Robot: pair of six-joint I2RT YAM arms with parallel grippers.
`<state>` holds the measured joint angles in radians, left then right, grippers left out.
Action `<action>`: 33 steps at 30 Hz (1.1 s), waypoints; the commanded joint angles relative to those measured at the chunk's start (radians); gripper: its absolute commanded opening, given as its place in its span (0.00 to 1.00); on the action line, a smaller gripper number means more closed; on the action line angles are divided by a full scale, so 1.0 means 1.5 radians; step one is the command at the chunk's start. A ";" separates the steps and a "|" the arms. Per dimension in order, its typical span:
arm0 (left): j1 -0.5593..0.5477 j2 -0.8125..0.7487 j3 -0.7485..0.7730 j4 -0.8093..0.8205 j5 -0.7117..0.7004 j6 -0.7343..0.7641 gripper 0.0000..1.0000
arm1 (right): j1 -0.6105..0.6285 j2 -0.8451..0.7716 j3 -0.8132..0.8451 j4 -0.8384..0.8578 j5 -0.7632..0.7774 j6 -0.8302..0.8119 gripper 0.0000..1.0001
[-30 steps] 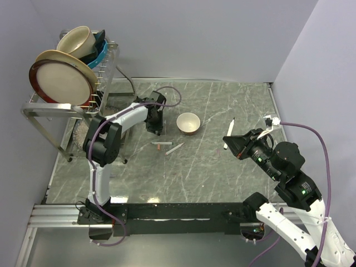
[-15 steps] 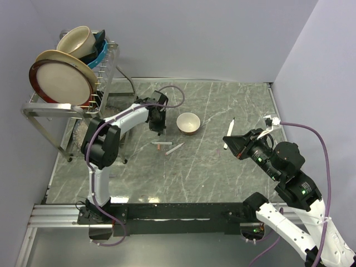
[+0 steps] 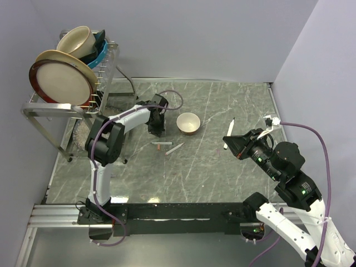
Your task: Insert the pens into the pen caps
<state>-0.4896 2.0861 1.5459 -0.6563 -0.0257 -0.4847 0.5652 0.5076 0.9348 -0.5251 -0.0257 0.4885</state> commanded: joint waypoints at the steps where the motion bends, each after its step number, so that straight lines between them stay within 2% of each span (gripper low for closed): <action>1: 0.023 0.002 0.019 -0.001 -0.056 -0.007 0.01 | 0.003 -0.002 0.023 0.023 0.005 -0.008 0.00; 11: 0.040 0.041 0.089 -0.011 -0.120 -0.017 0.01 | 0.003 0.004 0.020 0.027 0.005 -0.011 0.00; 19: 0.041 0.040 0.099 0.013 -0.089 -0.026 0.04 | 0.002 0.008 0.024 0.025 0.009 -0.018 0.00; 22: 0.041 0.021 0.094 0.001 -0.117 -0.049 0.15 | 0.003 0.009 0.026 0.023 0.007 -0.017 0.00; 23: 0.042 0.008 0.093 0.001 -0.123 -0.057 0.26 | 0.002 0.009 0.027 0.024 0.006 -0.017 0.00; 26: 0.042 0.003 0.099 -0.011 -0.162 -0.117 0.48 | 0.002 0.007 0.022 0.026 0.007 -0.016 0.00; 28: 0.042 0.015 0.145 -0.048 -0.169 -0.170 0.50 | 0.002 0.007 0.019 0.029 0.005 -0.014 0.00; 30: 0.042 0.031 0.184 -0.087 -0.145 -0.217 0.48 | 0.003 0.007 0.019 0.029 0.001 -0.011 0.00; 33: 0.042 0.040 0.200 -0.102 -0.104 -0.267 0.50 | 0.003 0.005 0.020 0.027 0.002 -0.011 0.00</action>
<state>-0.4248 2.1574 1.7737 -0.7540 -0.2241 -0.7303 0.5652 0.5140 0.9352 -0.5247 -0.0265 0.4774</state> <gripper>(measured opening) 0.495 0.201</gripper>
